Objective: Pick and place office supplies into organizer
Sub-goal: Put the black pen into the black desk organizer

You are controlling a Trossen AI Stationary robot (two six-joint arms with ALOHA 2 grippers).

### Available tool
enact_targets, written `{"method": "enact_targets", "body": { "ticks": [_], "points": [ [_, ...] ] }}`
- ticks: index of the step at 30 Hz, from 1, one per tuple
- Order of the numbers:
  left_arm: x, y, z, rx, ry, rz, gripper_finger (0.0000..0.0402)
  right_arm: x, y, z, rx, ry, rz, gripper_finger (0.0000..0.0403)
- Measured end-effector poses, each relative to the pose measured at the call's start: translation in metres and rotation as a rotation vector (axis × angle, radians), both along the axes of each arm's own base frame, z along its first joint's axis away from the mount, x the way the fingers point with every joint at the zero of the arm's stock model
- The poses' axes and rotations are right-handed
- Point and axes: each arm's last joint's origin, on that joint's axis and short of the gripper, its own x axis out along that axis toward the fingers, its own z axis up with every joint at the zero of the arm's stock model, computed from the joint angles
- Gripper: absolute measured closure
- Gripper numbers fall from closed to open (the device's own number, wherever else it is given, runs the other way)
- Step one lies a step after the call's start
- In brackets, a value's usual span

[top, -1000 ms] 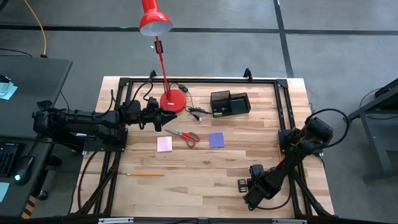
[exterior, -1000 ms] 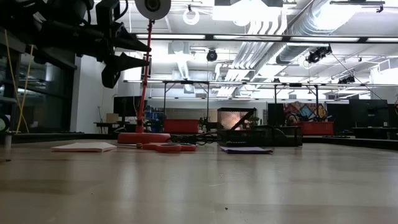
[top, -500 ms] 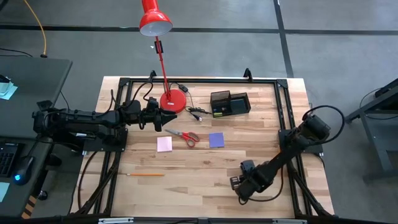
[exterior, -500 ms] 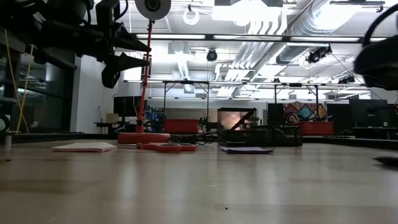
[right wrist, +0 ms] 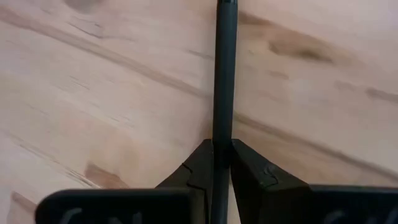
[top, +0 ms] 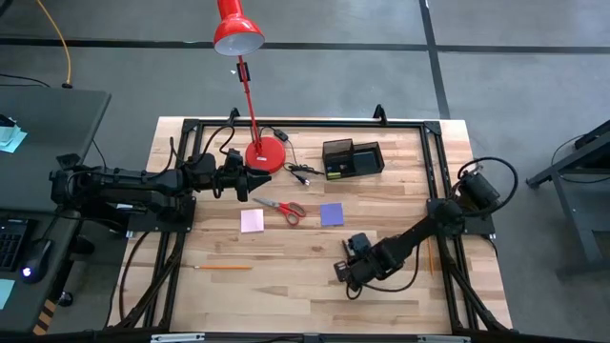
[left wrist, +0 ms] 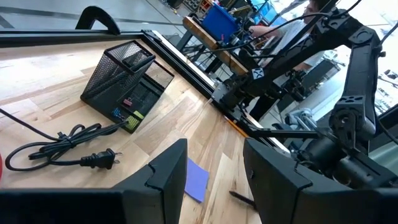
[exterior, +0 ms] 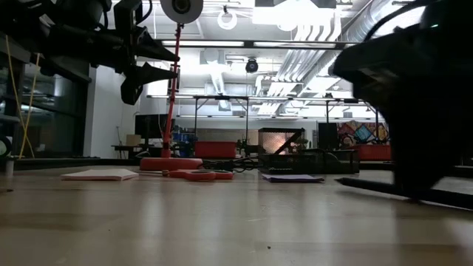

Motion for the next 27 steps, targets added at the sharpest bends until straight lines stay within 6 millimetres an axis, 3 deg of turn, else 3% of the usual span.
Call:
{"method": "enact_targets", "body": {
  "ticks": [14,27],
  "points": [
    [0.000,-0.001,0.000,-0.008,-0.002,-0.038,0.0257,0.015,-0.017,0.001,-0.112,-0.057,0.134,0.0379],
    [0.000,-0.001,0.000,-0.007,-0.001,-0.037,0.0257,0.028,-0.037,0.003,-0.123,-0.097,0.081,0.0380]
  ]
}}
